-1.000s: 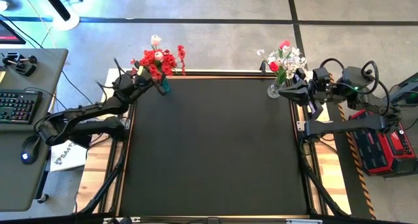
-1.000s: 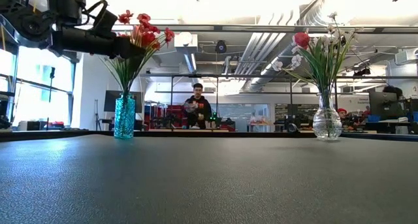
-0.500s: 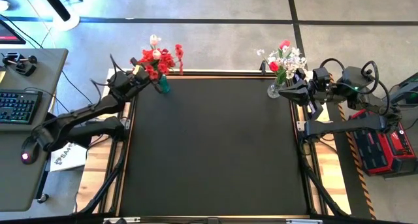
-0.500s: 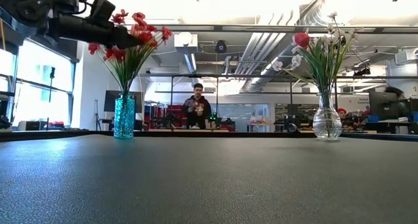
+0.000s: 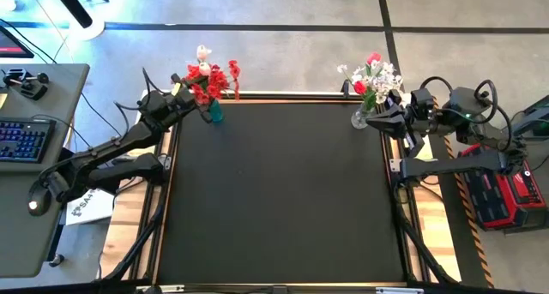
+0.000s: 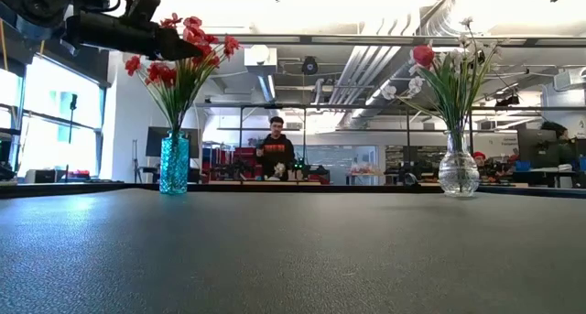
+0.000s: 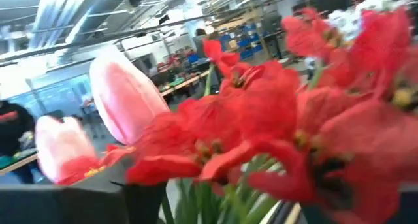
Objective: Sort flowers into vase by color
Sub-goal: Put the red flowers into the blue vase
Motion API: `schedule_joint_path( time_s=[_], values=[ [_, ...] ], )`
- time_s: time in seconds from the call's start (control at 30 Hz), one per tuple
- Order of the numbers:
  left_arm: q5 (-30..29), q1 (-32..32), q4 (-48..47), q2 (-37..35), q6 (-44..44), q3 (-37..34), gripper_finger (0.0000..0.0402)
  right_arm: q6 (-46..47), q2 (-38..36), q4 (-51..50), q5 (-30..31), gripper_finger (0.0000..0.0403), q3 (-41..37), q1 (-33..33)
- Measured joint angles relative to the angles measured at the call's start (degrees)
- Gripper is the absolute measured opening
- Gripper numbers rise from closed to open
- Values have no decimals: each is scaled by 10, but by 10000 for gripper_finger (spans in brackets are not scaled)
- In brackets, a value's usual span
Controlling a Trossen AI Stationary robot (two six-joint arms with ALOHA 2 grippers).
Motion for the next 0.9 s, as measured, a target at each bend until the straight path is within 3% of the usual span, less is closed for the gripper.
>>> schedule_joint_path(
  time_s=[0.23, 0.63, 0.9],
  values=[
    [-4, 17, -32, 0, -1, 20, 308, 0, 0, 0, 0, 0, 0, 0],
    [8, 17, -128, 0, -1, 87, 313, 0, 0, 0, 0, 0, 0, 0],
    [46, 22, -242, 0, -62, 134, 313, 0, 0, 0, 0, 0, 0, 0]
  ],
)
